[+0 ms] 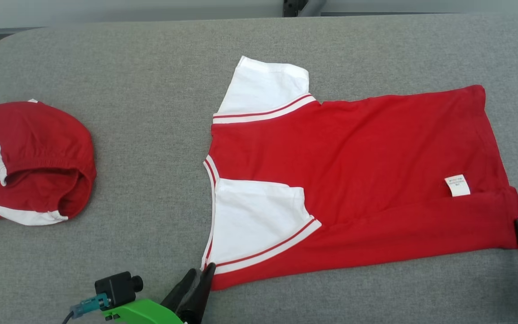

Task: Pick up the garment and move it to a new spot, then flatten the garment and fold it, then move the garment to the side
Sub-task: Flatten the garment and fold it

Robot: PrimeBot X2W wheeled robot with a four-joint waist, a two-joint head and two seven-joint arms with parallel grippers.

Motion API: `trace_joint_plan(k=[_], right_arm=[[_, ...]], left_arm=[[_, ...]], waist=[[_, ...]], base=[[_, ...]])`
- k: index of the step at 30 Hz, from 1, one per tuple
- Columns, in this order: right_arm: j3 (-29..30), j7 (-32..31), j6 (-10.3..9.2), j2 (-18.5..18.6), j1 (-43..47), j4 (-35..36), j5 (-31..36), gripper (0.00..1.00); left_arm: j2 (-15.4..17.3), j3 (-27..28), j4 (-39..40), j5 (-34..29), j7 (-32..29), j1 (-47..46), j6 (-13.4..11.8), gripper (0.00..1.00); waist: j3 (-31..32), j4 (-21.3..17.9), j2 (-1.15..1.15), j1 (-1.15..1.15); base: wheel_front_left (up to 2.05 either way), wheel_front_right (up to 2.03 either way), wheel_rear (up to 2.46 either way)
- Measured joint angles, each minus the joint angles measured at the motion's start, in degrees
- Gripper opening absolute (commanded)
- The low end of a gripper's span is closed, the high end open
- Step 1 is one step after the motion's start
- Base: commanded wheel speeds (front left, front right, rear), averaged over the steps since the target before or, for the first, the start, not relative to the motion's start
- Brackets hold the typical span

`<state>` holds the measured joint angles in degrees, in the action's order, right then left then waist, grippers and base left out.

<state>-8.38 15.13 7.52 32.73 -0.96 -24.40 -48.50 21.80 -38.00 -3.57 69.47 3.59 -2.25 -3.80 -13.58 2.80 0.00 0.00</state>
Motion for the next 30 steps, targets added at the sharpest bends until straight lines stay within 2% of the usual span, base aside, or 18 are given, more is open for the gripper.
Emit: trace_joint_plan(k=[6, 11, 13, 19, 25, 30], right_arm=[[3.2, 0.0, 0.01, -1.1, 0.3, 2.5, 3.5, 1.0], [6.5, 0.0, 0.0, -3.0, -0.5, 6.2, 9.2, 1.0], [6.8, 0.0, 0.0, -5.3, -2.1, 8.2, 12.2, 1.0], [6.2, 0.0, 0.01, -7.3, -4.9, 9.7, 15.7, 1.0], [4.6, 0.0, 0.0, -8.1, -9.6, 10.7, 16.7, 1.0], [2.3, 0.0, 0.0, -9.1, -14.3, 11.6, 17.1, 1.0]], left_arm=[[0.3, 1.1, 0.9, 0.0, 0.6, 0.2, -2.1, 1.0], [2.3, 3.9, 2.6, -1.4, 1.8, -2.4, -3.3, 1.0], [3.3, 4.7, 3.2, -2.6, -0.2, -9.2, -3.3, 1.0], [5.9, 4.5, 0.9, -5.7, -7.8, -24.7, -2.4, 1.0], [6.6, 4.0, -7.4, -6.2, -19.2, -43.6, -0.7, 1.0], [6.8, 0.9, -15.5, -9.2, -27.3, -55.9, 1.7, 1.0]], waist=[[0.6, -0.7, 0.0, 0.0], [0.3, -1.8, 0.0, 0.0], [-0.7, -2.3, 0.0, 0.0], [-3.0, -2.8, 0.0, 0.0], [-6.9, -4.0, 0.0, 0.0], [-10.4, -5.9, 0.0, 0.0]], base=[[0.0, 0.0, 0.0], [0.0, 0.0, 0.0], [0.0, 0.0, 0.0], [0.0, 0.0, 0.0], [0.0, 0.0, 0.0], [0.0, 0.0, 0.0]])
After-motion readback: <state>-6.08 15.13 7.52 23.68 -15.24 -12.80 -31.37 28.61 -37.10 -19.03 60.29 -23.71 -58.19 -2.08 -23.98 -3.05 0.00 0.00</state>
